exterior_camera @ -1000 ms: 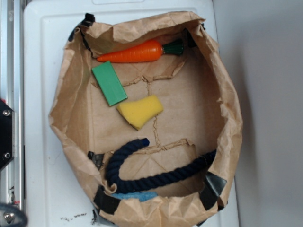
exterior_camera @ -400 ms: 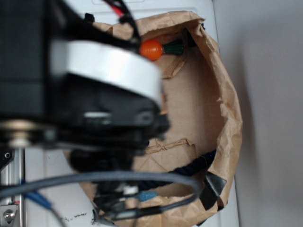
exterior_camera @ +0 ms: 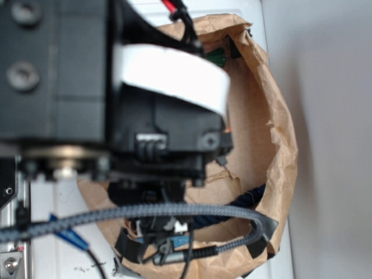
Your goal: Grab the green sponge.
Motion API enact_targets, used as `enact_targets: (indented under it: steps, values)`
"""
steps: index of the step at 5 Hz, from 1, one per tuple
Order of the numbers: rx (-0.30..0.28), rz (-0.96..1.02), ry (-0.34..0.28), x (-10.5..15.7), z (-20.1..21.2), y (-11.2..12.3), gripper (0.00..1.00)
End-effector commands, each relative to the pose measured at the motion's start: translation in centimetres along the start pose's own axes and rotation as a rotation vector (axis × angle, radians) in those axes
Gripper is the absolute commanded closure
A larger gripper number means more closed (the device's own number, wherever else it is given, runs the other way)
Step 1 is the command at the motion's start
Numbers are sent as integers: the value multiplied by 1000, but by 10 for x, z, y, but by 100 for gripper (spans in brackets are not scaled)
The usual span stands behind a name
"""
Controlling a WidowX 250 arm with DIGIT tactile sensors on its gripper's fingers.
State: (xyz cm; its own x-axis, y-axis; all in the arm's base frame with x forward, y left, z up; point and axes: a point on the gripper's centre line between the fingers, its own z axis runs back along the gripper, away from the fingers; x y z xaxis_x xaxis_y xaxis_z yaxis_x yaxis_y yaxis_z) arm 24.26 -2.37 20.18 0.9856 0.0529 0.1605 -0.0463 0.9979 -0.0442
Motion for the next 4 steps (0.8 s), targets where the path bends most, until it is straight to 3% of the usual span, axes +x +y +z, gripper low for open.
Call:
enact_targets:
  steps: [1,2,3,4]
  values:
    - [-6,-8,-53,7,14,0,0]
    - [-6,-8,-53,7,14,0,0]
    - [-36,18,-79,6,-3,17,0]
    - [-21,45,-83,11,-25,22,0]
